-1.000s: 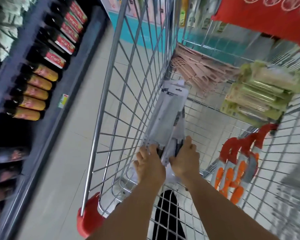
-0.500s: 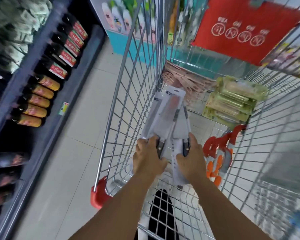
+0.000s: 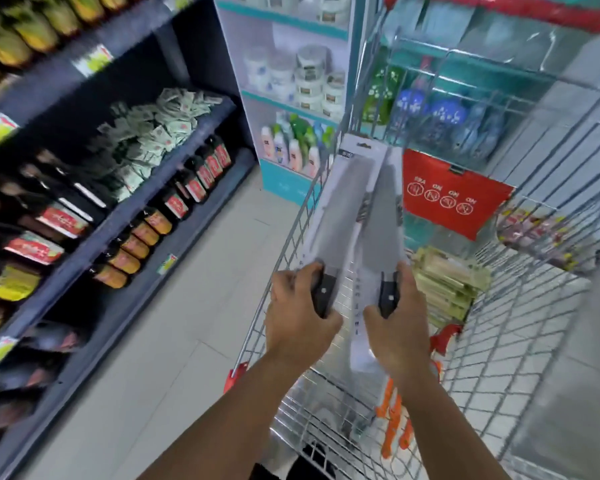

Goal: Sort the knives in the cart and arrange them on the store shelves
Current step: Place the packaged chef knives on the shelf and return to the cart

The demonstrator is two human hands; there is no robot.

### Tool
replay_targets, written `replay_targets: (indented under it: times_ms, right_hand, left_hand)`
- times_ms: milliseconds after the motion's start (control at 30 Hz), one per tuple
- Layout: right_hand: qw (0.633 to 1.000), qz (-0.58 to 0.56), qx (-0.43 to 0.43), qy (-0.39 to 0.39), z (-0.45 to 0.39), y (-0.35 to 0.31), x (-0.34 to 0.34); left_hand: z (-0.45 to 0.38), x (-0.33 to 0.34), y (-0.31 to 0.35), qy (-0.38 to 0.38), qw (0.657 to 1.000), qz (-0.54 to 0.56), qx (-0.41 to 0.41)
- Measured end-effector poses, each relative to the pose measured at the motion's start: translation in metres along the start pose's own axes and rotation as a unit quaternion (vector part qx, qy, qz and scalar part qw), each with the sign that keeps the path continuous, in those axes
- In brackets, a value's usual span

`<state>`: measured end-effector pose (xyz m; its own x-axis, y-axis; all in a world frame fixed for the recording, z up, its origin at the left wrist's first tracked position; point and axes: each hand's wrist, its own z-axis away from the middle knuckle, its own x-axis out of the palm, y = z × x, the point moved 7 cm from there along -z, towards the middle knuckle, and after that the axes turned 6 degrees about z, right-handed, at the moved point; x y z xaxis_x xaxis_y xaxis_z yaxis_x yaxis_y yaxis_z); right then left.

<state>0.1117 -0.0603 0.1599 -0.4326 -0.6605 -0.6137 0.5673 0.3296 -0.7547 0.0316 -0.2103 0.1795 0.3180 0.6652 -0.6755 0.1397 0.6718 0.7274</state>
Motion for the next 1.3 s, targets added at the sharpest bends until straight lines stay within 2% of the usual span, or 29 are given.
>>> replay_targets:
  times_ms: [67, 200, 267, 500, 967, 1300]
  right_hand:
    - [1.000, 0.002, -0.023, 0.005, 0.004, -0.033, -0.004]
    - [0.992, -0.002, -0.124, 0.014, 0.019, -0.104, 0.003]
    - [0.990, -0.010, -0.141, 0.001, 0.029, -0.134, 0.014]
    - [0.969, -0.002, -0.236, -0.069, 0.102, -0.244, 0.079]
    - [0.897, -0.047, -0.369, -0.239, 0.387, -0.408, 0.276]
    - [0.824, -0.051, -0.451, -0.338, 0.562, -0.487, 0.384]
  left_hand:
    - [-0.001, -0.032, 0.008, 0.045, 0.999, 0.022, 0.012]
    - [0.002, -0.102, 0.010, 0.125, 0.991, 0.044, 0.008]
    - [0.007, -0.139, 0.005, 0.166, 0.985, 0.046, 0.005]
    - [0.061, -0.271, -0.058, 0.300, 0.952, 0.060, -0.031]
    - [0.281, -0.529, -0.246, 0.448, 0.877, 0.063, -0.162]
    - [0.422, -0.654, -0.335, 0.543, 0.803, 0.074, -0.233]
